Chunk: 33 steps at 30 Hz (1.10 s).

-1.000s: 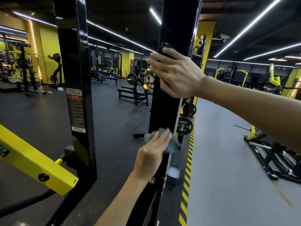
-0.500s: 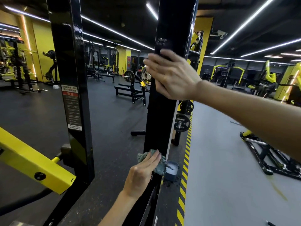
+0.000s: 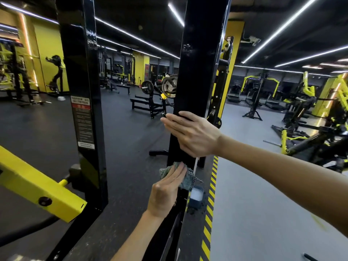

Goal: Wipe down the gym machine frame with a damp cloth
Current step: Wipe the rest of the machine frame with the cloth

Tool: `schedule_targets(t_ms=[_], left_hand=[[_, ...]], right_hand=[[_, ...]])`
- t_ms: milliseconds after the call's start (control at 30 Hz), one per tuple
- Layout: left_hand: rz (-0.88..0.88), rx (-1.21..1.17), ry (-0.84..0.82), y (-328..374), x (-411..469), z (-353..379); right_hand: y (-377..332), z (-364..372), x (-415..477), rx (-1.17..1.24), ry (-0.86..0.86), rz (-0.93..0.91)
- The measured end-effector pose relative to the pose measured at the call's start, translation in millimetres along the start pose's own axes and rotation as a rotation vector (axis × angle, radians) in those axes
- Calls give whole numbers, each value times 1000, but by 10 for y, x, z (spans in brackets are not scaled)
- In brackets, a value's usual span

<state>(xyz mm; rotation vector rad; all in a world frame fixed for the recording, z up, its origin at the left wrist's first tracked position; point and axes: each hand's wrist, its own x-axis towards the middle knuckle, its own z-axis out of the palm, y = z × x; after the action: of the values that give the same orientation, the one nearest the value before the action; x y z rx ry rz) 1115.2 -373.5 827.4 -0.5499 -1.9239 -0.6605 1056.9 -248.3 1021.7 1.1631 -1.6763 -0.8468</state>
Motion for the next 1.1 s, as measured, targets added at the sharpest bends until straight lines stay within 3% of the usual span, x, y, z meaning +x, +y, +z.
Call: schedule_targets(t_ms=[67, 167, 267, 433, 767, 967, 1100], left_hand=[[17, 18, -10, 34, 189, -99], [61, 72, 106, 85, 533, -143], [15, 61, 153, 97, 351, -7], [-33, -43, -83, 64, -430, 138], [-178, -109, -204, 110, -374, -31], [-734, -491, 35, 434, 203, -457], [-913, -911, 349, 605, 662, -809]], right_hand=[[35, -23, 15, -19, -38, -16], [39, -4, 19, -38, -43, -15], [36, -1, 30, -16, -31, -11], [-16, 51, 5, 41, -8, 10], [-38, -170, -10, 135, -124, 32], [-88, -542, 62, 529, -19, 142], [-125, -829, 158, 963, -70, 318]])
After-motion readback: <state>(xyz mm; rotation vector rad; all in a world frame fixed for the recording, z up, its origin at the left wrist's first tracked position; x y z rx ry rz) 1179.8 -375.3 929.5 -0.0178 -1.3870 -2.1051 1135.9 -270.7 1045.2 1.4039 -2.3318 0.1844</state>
